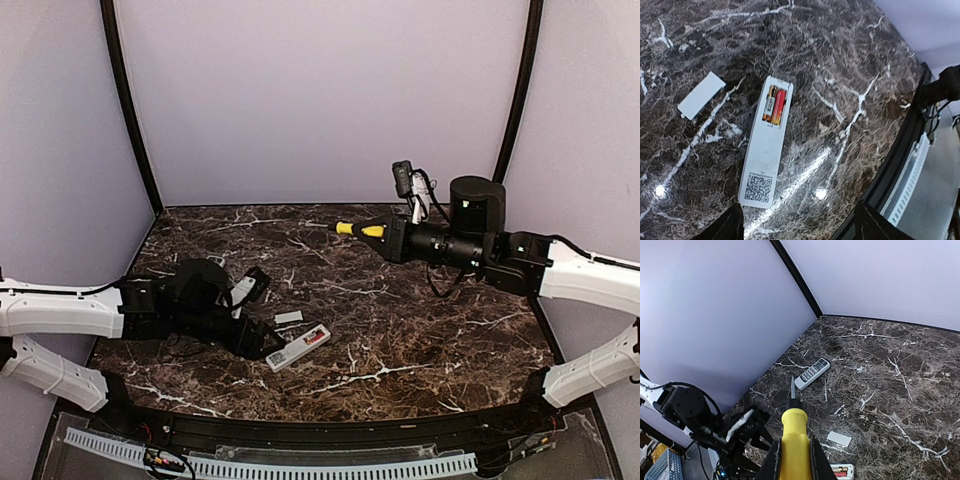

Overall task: Unload the batteries from the remote control
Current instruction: Pass from the left arm to the right, then adjust the remote control without the battery cover at the center of the board.

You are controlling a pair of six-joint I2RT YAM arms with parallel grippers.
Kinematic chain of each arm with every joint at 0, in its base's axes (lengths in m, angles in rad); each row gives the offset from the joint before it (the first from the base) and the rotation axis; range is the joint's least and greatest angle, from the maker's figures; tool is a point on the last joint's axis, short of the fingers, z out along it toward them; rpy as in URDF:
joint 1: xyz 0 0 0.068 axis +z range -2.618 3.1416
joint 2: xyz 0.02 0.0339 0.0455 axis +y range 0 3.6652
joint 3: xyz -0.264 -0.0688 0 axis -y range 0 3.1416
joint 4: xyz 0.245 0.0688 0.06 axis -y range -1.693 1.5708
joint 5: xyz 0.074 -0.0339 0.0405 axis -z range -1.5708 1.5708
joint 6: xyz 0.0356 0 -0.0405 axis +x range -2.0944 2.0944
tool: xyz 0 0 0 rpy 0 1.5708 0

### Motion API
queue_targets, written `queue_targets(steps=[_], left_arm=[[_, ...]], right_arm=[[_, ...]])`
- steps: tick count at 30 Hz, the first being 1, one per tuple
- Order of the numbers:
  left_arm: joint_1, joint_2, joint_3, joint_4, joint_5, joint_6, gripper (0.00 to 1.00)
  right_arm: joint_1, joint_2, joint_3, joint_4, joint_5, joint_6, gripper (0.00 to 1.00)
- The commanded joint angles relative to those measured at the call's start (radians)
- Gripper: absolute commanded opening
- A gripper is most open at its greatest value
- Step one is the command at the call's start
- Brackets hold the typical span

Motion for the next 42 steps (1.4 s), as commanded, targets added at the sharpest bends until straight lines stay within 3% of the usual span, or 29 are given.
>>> queue_targets(steps=[1,12,29,42], left_arm=[[-0.085,0.124,0.075,-0.131,-0.201,0.06,0.76],[-0.157,0.362,0.19,-0.208,-0.287,0.103,0.77],[-0.156,0.43,0.205,-0.284,-0.408,0.104,0.78],[-0.073,0.419,0.206,-0.275,-0.451,0.112,0.69]], right_arm=[[-0.004,-0.015,-0.014,0.013,0.03,-0.002,0.0],[-0.006,-0.054,-0.05,0.024,0.04,0.009,0.0],[-0.007,-0.069,-0.061,0.02,0.044,0.006,0.0],[-0.008,-0.06,-0.066,0.018,0.058,0.012,0.0]])
